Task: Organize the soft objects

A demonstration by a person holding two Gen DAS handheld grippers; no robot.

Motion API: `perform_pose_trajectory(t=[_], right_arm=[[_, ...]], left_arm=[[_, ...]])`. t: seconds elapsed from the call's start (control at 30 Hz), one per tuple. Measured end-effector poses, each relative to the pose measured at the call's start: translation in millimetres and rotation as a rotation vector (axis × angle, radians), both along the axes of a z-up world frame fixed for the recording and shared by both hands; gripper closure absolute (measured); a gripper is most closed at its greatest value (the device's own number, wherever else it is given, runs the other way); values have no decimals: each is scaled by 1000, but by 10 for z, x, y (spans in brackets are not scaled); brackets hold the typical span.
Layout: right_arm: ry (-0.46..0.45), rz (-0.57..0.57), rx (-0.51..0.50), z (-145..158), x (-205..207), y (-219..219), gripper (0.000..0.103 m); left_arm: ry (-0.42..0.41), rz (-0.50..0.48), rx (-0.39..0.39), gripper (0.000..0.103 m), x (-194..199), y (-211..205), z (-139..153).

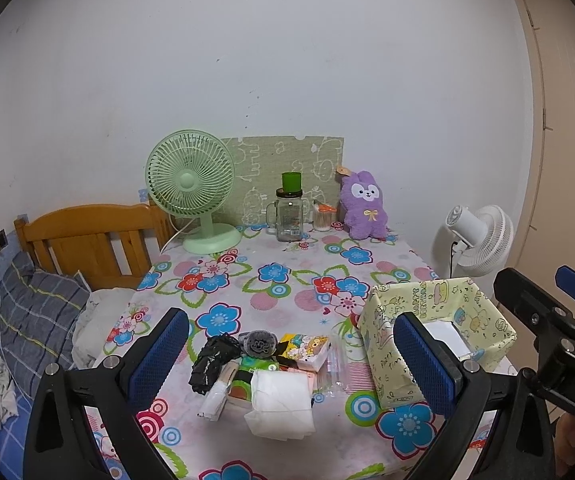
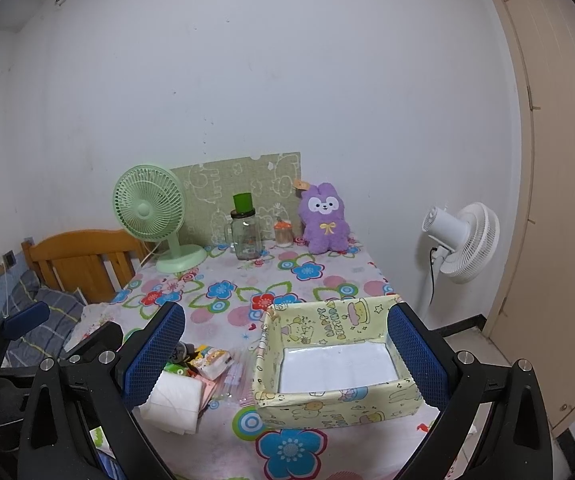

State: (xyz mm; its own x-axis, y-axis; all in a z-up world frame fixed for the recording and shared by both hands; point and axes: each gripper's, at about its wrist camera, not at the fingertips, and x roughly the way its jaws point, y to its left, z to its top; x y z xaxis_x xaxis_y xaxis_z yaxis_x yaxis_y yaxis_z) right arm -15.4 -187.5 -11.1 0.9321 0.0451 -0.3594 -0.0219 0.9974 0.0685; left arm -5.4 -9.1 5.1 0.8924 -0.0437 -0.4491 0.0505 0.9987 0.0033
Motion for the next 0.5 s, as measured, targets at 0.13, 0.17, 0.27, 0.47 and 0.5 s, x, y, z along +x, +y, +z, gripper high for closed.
perform_pose_trajectory(t=[0.13,0.17,0.27,0.47,0.5], right_arm=[[7,5,6,-5,15,8,3],[8,5,4,-14,12,11,3],[10,8,4,-16,22,15,3],[10,9,7,-27,34,12,3],[8,4,6,-31,40,19,4]], left_arm=[[7,0,-4,1,12,-21,-12],[8,-1,-2,1,13,-29,-16],[8,-7,0,1,19,-51,-21],[8,-2,0,1,29,-50,-26],[8,-2,2,1,36,-52,-29]])
